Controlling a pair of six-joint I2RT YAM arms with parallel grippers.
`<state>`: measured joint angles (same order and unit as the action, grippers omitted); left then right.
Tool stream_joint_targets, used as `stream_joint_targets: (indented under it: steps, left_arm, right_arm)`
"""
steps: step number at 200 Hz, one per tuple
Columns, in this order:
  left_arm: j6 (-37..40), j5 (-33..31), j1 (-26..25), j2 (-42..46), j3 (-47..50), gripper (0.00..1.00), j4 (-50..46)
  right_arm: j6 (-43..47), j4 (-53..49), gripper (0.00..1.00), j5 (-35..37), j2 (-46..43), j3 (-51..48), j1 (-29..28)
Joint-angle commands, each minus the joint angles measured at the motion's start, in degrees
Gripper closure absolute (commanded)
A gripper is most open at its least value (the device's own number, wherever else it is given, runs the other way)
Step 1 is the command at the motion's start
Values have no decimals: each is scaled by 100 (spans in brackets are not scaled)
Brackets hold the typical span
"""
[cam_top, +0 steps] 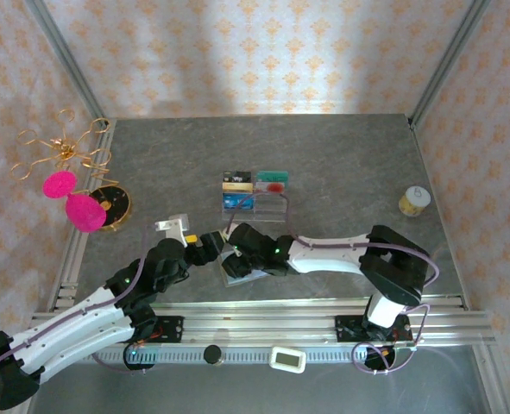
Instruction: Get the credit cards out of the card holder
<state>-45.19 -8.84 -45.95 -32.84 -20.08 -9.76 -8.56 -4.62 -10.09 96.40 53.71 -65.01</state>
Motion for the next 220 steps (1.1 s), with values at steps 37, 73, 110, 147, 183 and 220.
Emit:
stream_joint_targets:
  steps: [37,73,110,147,183,220]
  left_arm:
    - [-227,42,57,143,197,13,-153]
    - [-182,71,59,-42,196,21,-189]
    - [-17,402,54,-589,221,50,112]
    - [189,1025,57,-1599,289,80,831]
    - [288,1505,33,-2455,259,95,1369]
    - [458,1993,-70,-3267,35,87,1905]
  right_arm:
    - [-207,-96,52,796,607,95,-360]
    - [-518,-98,75,1056,611,-20,-375]
    - [-917,447,100,1045,248,-311,-374]
    - [-1436,891,100,1197,-14,-667,-323]
    - [-1779,1309,100,1353,-445,-1066,-310]
    - [-1910,1406,76,1605,-840,-1304,-308]
